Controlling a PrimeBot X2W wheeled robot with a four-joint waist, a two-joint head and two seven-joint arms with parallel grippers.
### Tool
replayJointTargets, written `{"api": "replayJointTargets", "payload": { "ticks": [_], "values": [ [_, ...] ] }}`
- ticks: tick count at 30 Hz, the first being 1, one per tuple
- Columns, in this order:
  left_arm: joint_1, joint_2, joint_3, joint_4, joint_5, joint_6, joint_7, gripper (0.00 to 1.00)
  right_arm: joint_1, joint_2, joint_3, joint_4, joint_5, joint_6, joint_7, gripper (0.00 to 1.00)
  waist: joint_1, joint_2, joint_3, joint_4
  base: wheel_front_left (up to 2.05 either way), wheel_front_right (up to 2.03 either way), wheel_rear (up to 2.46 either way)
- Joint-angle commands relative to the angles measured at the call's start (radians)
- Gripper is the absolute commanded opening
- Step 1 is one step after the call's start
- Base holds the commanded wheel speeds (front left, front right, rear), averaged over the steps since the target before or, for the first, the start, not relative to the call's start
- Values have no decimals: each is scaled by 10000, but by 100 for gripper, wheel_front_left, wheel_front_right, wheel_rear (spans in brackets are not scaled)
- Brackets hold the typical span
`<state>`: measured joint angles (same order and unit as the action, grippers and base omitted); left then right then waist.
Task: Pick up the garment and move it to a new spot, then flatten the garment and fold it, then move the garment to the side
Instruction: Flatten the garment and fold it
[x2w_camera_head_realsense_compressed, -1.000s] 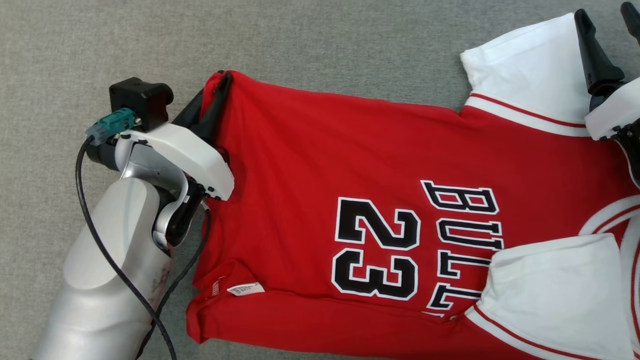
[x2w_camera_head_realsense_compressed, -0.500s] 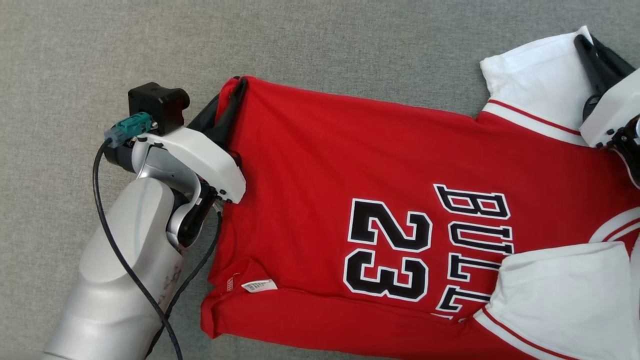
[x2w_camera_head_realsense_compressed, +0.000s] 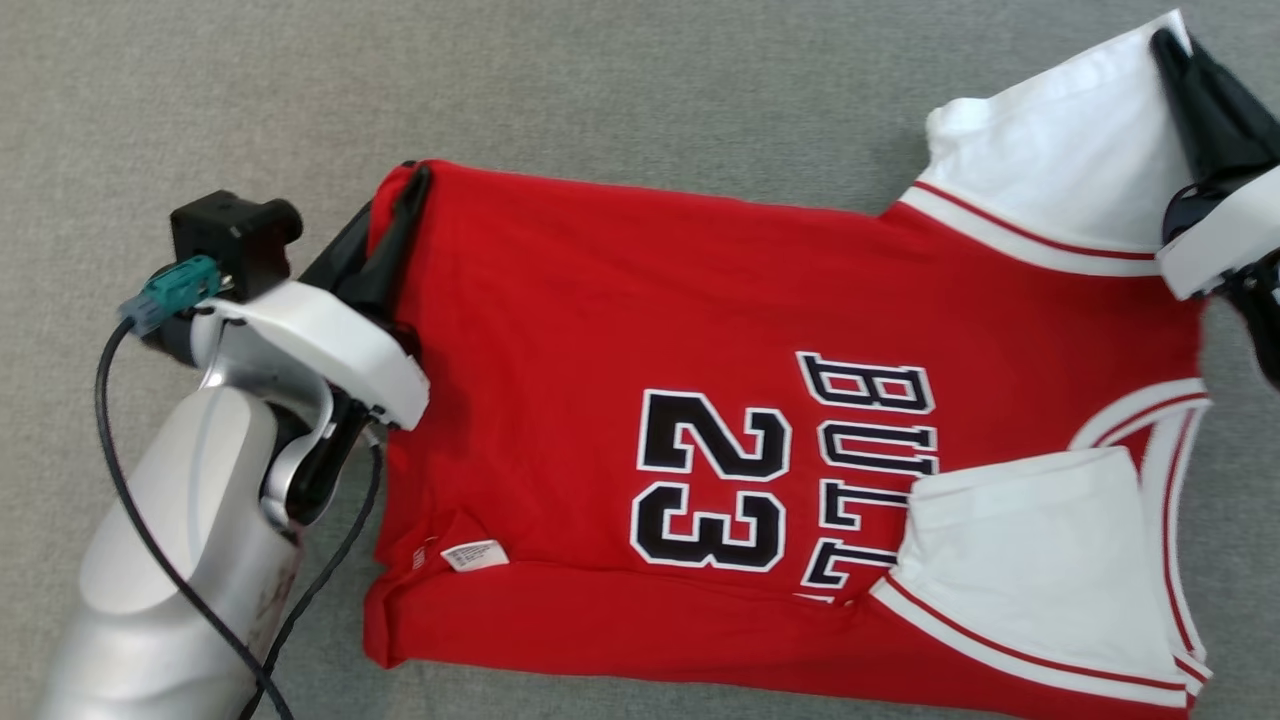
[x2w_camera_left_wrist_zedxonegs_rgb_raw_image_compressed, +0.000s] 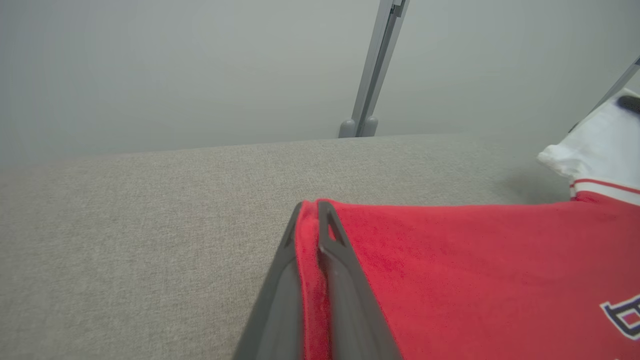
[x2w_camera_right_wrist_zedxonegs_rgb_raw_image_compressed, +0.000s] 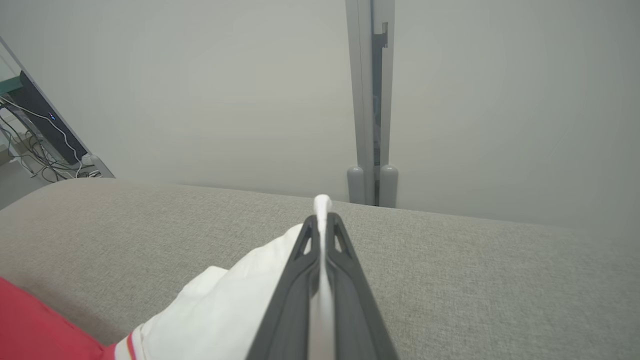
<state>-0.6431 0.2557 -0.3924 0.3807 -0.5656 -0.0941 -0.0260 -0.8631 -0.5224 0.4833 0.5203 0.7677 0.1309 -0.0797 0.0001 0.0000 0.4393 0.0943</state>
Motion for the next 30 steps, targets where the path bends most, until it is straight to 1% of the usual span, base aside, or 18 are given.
{"api": "replayJointTargets", "payload": {
  "ticks": [1,6,7,8,11,12,15,20,22,24,30],
  "values": [
    [398,267,126,-399,-124,164,111,0,312,100,72,-281,78,-2,-48,0,-1,0,-246,-340,0,0,0],
    [1450,708,291,-1363,-306,438,408,0,1074,335,161,-1025,296,-2,-312,0,-1,0,-583,-703,0,0,0],
    [1450,708,291,-1363,-306,438,408,0,1074,335,161,-1025,296,-2,-312,0,-1,0,-583,-703,0,0,0],
    [1921,834,368,-1760,-395,571,484,0,1568,380,130,-1482,448,-2,-407,0,-1,0,-699,-807,0,0,0],
    [2605,1012,464,-2390,-541,801,600,0,2533,389,-47,-2349,733,-2,-543,0,-1,0,-860,-939,0,0,0],
    [2605,1012,464,-2390,-541,801,600,0,2533,389,-47,-2349,733,-2,-543,0,-1,0,-860,-939,0,0,0],
    [3241,1210,564,-2988,-629,1008,746,0,3670,406,-280,-3225,980,-1,-541,0,-1,0,-1000,-1100,0,0,0],
    [4264,1570,616,-3853,-735,1338,1102,0,5715,636,-859,-4559,1317,-1,-537,0,-1,0,-1195,-1322,0,0,0],
    [4680,1711,674,-4203,-772,1457,1200,0,6448,727,-1109,-4900,1220,-1,-527,0,-1,0,-1243,-1423,0,0,0],
    [5083,1855,692,-4463,-807,1575,1304,0,7053,987,-1300,-5160,1225,-1,-473,0,-1,0,-1280,-1503,0,0,0],
    [5877,2202,813,-4823,-1090,1496,1434,0,8451,1626,-1954,-5638,1099,1,-286,0,-1,0,-1391,-1576,0,0,0]
  ]
}}
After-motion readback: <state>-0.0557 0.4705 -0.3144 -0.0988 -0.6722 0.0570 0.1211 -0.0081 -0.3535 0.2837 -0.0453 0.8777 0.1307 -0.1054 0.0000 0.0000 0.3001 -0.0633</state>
